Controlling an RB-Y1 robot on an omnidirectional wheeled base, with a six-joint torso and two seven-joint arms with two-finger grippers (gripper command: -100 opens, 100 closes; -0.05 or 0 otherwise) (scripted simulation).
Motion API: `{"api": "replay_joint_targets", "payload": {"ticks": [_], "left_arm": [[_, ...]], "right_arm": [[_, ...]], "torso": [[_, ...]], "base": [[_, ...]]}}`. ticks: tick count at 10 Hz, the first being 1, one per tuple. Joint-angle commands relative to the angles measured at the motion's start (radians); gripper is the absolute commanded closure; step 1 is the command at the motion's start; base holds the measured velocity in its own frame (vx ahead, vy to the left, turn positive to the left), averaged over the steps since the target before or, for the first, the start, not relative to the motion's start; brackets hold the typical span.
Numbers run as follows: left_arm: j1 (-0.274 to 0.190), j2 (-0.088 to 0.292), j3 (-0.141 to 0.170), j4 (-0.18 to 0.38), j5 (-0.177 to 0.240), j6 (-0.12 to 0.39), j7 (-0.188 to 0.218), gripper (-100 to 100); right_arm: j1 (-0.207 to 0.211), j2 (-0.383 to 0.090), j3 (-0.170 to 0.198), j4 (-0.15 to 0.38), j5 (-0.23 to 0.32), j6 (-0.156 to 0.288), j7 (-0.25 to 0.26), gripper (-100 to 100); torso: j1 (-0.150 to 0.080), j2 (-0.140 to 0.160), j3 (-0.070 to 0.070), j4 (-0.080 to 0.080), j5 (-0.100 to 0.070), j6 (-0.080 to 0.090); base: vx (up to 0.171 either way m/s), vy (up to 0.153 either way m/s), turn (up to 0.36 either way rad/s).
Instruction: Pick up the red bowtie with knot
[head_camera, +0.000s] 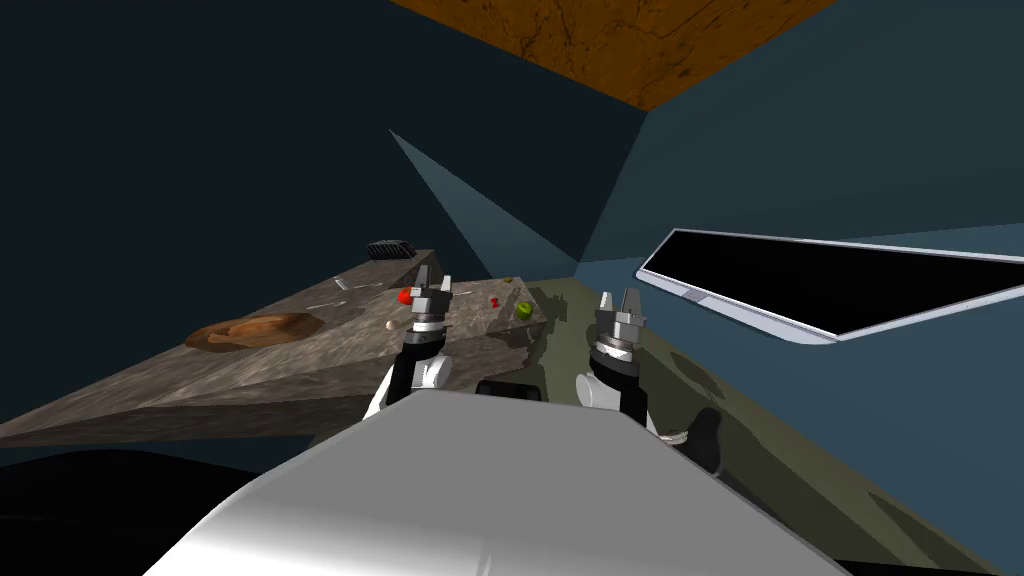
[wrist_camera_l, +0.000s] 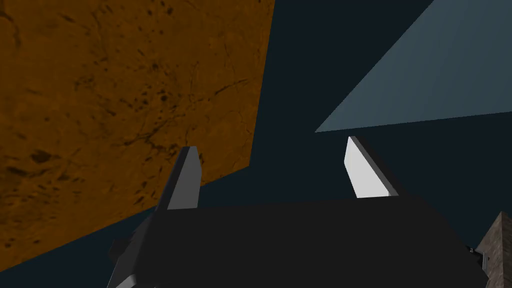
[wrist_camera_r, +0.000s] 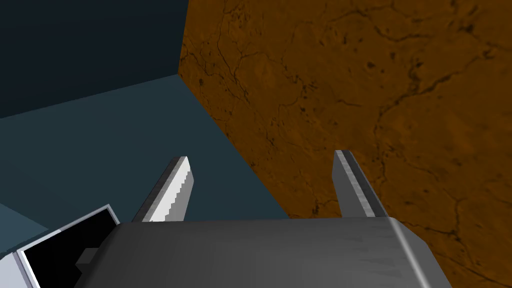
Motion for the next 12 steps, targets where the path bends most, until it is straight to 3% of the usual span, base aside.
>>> {"api": "replay_joint_targets", "payload": {"ticks": [1, 5, 6, 8, 9, 11, 12], "left_arm": [[0.006, 0.048, 0.005, 0.034, -0.006, -0.007, 0.017, -100], [0.024, 0.164, 0.022, 0.148, -0.032, -0.034, 0.073, -100], [0.024, 0.171, 0.022, 0.160, -0.032, -0.034, 0.073, -100], [0.036, 0.240, 0.033, 0.234, -0.052, -0.057, 0.112, -100], [0.036, 0.247, 0.033, 0.253, -0.052, -0.057, 0.112, -100], [0.049, 0.321, 0.045, 0.330, -0.076, -0.084, 0.155, -100], [0.049, 0.329, 0.045, 0.362, -0.076, -0.084, 0.155, -100]], "right_arm": [[0.000, 0.000, 0.000, 0.000, 0.000, 0.000, 0.000, 0], [0.000, 0.000, 0.000, 0.000, 0.000, 0.000, 0.000, 0], [0.000, 0.000, 0.000, 0.000, 0.000, 0.000, 0.000, 0], [0.000, 0.000, 0.000, 0.000, 0.000, 0.000, 0.000, 0], [0.000, 0.000, 0.000, 0.000, 0.000, 0.000, 0.000, 0], [0.000, 0.000, 0.000, 0.000, 0.000, 0.000, 0.000, 0], [0.000, 0.000, 0.000, 0.000, 0.000, 0.000, 0.000, 0]], "torso": [[0.000, 0.000, 0.000, 0.000, 0.000, 0.000], [-0.013, 0.008, 0.005, 0.002, -0.003, 0.000], [-0.016, 0.008, 0.005, 0.002, -0.004, 0.000], [-0.008, 0.002, 0.001, 0.001, -0.002, 0.000], [-0.011, 0.004, 0.002, 0.001, -0.002, 0.000], [-0.010, 0.002, 0.001, 0.001, -0.002, 0.000], [-0.012, 0.003, 0.002, 0.001, -0.003, 0.000]], "base": [[-0.054, -0.077, -0.042], [-0.113, -0.189, -0.054], [-0.047, -0.163, -0.015], [-0.033, -0.146, -0.084], [-0.044, -0.145, -0.032], [-0.026, -0.180, -0.114], [-0.022, -0.149, -0.036]]}}
